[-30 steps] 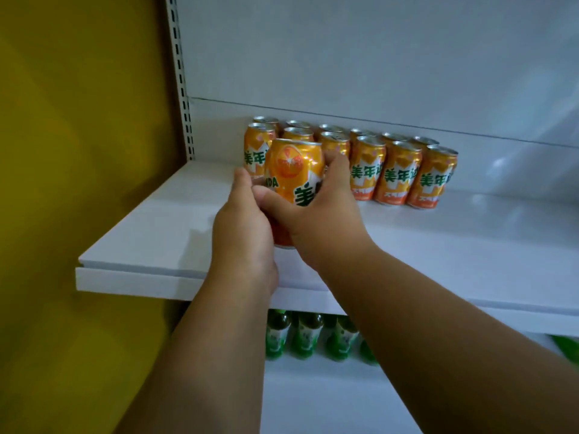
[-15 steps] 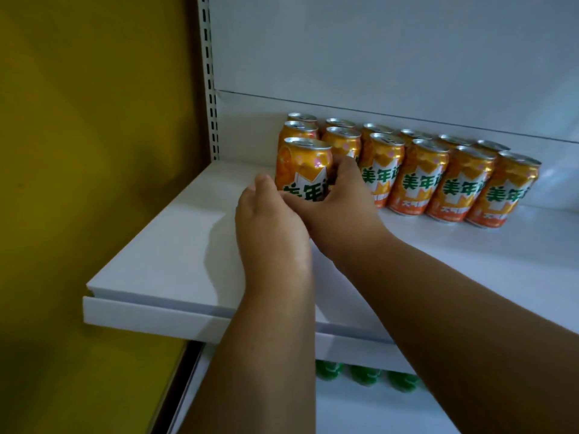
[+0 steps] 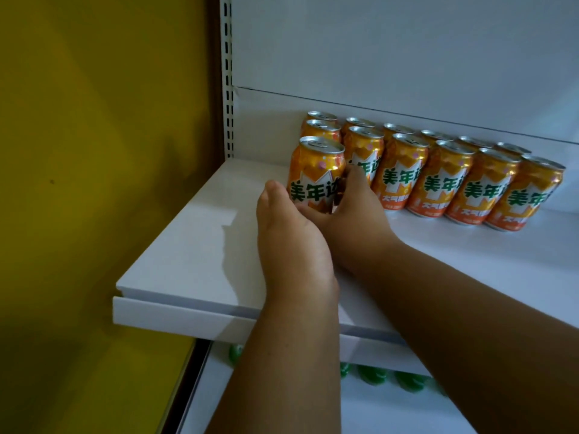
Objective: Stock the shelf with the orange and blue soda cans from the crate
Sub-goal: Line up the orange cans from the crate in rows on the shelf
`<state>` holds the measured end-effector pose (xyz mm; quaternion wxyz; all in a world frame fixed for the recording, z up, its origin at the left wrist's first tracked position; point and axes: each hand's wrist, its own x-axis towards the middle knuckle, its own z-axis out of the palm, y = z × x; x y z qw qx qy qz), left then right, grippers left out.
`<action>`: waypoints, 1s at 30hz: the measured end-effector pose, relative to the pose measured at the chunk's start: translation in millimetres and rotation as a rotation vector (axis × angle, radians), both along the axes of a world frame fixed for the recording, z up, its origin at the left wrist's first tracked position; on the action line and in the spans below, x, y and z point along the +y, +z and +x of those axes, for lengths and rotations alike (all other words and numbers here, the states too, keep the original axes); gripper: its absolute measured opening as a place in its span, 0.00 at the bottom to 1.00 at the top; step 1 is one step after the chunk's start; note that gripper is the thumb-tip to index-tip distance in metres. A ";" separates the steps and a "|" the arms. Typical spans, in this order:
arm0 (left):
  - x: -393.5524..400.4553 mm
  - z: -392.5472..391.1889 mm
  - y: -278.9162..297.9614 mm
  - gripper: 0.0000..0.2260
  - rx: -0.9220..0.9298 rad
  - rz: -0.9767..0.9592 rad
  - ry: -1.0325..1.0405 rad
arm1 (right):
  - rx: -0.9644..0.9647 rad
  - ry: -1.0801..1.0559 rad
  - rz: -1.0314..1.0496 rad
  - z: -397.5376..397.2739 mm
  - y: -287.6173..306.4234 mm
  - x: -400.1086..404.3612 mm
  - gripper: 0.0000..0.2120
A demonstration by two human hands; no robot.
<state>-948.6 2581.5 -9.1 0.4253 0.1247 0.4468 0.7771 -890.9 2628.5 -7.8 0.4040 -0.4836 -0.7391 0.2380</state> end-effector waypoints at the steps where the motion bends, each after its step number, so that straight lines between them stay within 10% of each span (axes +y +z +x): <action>1: 0.2 0.1 0.1 0.21 0.004 0.000 0.007 | -0.022 -0.016 0.010 -0.9 0.7 2.3 0.30; 30: -2.4 -3.5 -0.2 0.22 0.010 0.034 -0.019 | -0.035 -0.144 -0.051 -19.4 -2.8 27.0 0.34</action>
